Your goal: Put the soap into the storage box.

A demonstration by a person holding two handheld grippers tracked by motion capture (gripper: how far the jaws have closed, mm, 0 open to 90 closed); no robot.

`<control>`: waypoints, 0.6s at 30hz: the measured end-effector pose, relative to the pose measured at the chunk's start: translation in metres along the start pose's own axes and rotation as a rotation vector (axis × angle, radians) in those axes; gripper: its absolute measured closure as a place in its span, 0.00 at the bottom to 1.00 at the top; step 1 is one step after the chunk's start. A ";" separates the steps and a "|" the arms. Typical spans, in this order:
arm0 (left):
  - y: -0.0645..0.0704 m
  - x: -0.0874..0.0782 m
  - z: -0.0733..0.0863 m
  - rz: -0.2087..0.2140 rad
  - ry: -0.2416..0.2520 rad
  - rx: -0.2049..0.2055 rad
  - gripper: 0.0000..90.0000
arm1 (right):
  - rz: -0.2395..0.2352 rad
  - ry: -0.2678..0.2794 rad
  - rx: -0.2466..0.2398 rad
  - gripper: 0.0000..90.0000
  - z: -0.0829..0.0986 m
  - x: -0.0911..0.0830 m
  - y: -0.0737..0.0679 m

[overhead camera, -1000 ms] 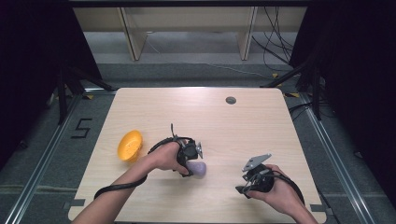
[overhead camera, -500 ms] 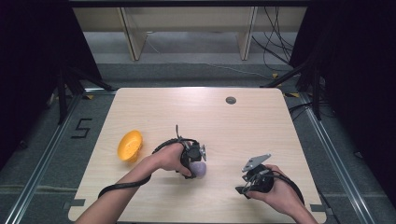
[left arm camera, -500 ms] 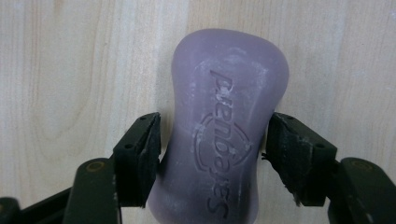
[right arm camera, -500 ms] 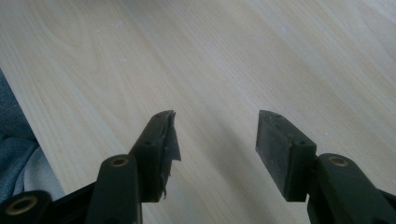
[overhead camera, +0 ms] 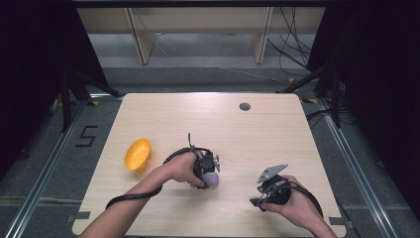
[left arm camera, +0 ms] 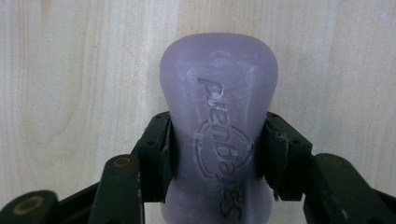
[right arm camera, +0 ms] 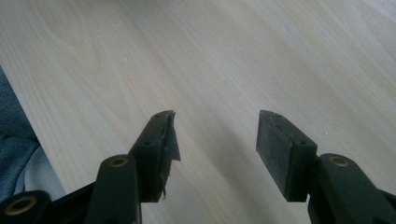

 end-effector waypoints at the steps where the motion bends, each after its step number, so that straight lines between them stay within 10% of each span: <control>1: 0.000 0.000 0.000 0.000 -0.002 -0.006 0.54 | -0.002 0.000 -0.006 0.52 0.000 0.000 0.000; 18: 0.002 -0.003 0.002 0.023 -0.051 -0.116 0.55 | -0.006 0.004 -0.001 0.52 0.001 0.000 0.000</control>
Point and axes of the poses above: each handheld gripper's, and its own axes: x roughly forward along the jaws, z roughly out of its underside, y roughly to its right, the point moved 10 cm from there along x, roughly forward along the jaws, and after that the axes turned 13 degrees about -z, right-handed, at the moved point
